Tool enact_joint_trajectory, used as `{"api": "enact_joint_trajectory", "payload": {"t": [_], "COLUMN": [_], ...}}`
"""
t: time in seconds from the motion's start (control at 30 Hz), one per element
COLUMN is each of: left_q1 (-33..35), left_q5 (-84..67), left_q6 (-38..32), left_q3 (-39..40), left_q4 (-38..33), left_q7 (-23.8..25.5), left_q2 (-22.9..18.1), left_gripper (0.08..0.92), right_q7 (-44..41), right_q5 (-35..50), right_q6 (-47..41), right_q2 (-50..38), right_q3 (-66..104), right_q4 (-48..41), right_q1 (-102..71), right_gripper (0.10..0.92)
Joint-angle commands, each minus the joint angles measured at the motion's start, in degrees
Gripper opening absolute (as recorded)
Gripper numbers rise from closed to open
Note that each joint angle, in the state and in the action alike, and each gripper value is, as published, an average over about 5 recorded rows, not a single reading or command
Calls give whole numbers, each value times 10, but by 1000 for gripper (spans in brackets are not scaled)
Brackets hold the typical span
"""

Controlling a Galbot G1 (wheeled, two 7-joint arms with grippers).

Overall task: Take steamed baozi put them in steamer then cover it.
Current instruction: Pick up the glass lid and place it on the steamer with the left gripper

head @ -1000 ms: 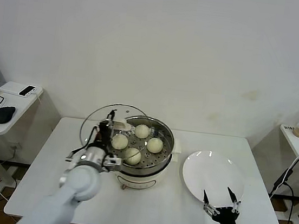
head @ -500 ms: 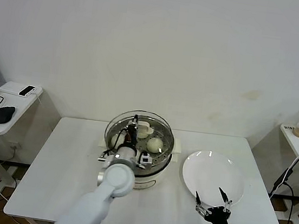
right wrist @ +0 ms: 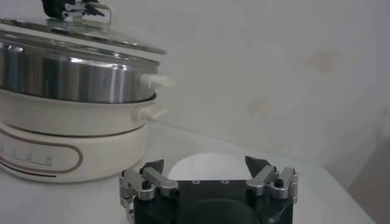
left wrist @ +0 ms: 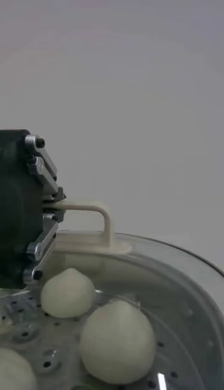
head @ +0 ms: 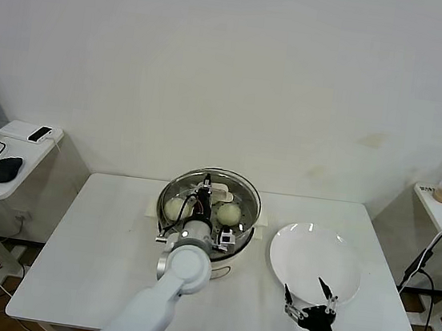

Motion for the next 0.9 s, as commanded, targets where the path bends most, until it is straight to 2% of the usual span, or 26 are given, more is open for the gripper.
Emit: {"api": "enact_joint_trajectory", "payload": {"t": [0.03, 0.9], "left_q1": [8, 24], "left_q5": [19, 27], "left_q6": [-2, -15], "left_q3": [-8, -23], "left_q4": [4, 9], "left_q7": [5, -9], "left_q2": [-13, -20], "left_gripper": [146, 155], "right_q7": [-1, -5], "right_q5": [-2, -2], "right_q6": [0, 1], "right_q2": [0, -1], "right_q3": [-6, -20], "right_q4": [-1, 3], "right_q1": [0, -3], "right_gripper": [823, 823]}}
